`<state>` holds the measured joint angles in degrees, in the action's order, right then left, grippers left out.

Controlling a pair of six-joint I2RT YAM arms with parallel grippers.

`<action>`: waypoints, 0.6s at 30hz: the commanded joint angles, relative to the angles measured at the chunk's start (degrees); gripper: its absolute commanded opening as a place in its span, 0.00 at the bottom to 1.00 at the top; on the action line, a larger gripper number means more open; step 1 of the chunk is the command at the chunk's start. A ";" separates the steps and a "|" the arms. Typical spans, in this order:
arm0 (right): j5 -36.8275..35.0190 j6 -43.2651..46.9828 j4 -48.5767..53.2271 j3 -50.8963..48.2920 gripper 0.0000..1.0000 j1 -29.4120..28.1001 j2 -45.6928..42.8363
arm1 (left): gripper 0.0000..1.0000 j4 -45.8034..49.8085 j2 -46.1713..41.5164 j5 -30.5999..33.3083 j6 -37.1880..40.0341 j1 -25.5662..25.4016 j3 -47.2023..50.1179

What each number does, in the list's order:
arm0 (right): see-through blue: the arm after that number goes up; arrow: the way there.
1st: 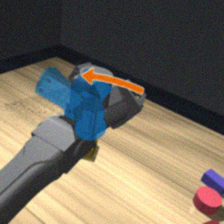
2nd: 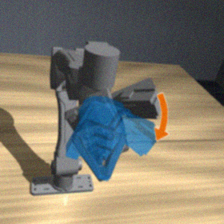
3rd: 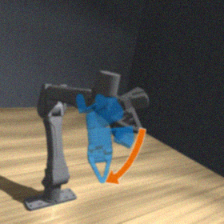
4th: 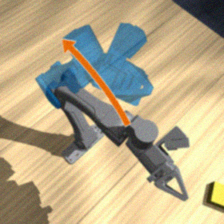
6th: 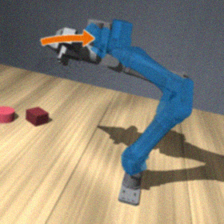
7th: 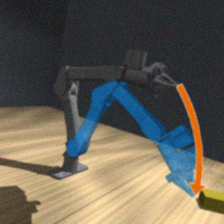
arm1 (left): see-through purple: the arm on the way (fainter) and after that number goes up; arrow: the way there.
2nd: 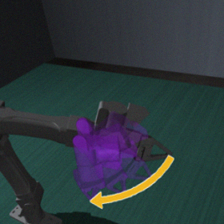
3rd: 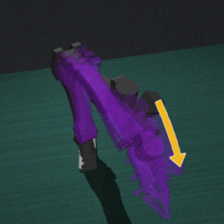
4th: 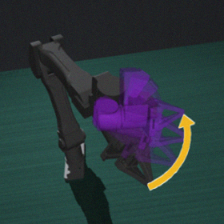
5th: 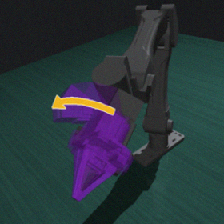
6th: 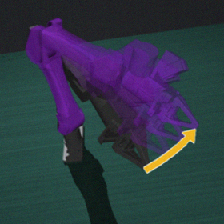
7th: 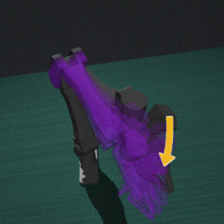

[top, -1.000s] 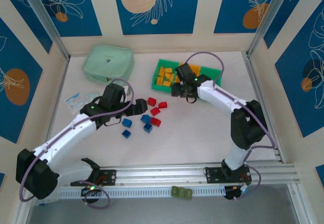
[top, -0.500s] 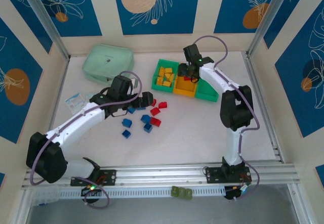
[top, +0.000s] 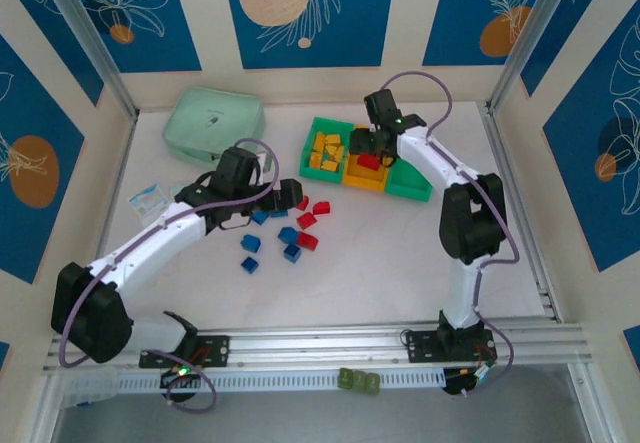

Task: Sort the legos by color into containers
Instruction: Pick up the lego from the center of the table.

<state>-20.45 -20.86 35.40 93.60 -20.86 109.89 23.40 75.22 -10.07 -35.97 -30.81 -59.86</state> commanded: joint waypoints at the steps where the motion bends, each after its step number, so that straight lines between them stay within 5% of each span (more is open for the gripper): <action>1: 4.59 -1.81 0.10 -4.64 0.81 -2.60 -4.67 | 0.99 0.86 -4.29 0.88 0.09 1.14 1.06; 10: 5.12 -6.73 -2.67 -12.77 0.85 -13.06 -5.42 | 0.99 3.71 -12.00 4.64 -0.51 1.63 6.45; 18: 4.78 -7.79 -5.53 -10.02 0.89 -16.84 2.08 | 0.99 3.89 -16.48 5.82 -1.86 1.89 10.10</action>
<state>-15.84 -27.20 30.76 81.45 -37.56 109.49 26.33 60.23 -5.61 -37.23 -29.85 -50.59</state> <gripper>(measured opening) 0.888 0.993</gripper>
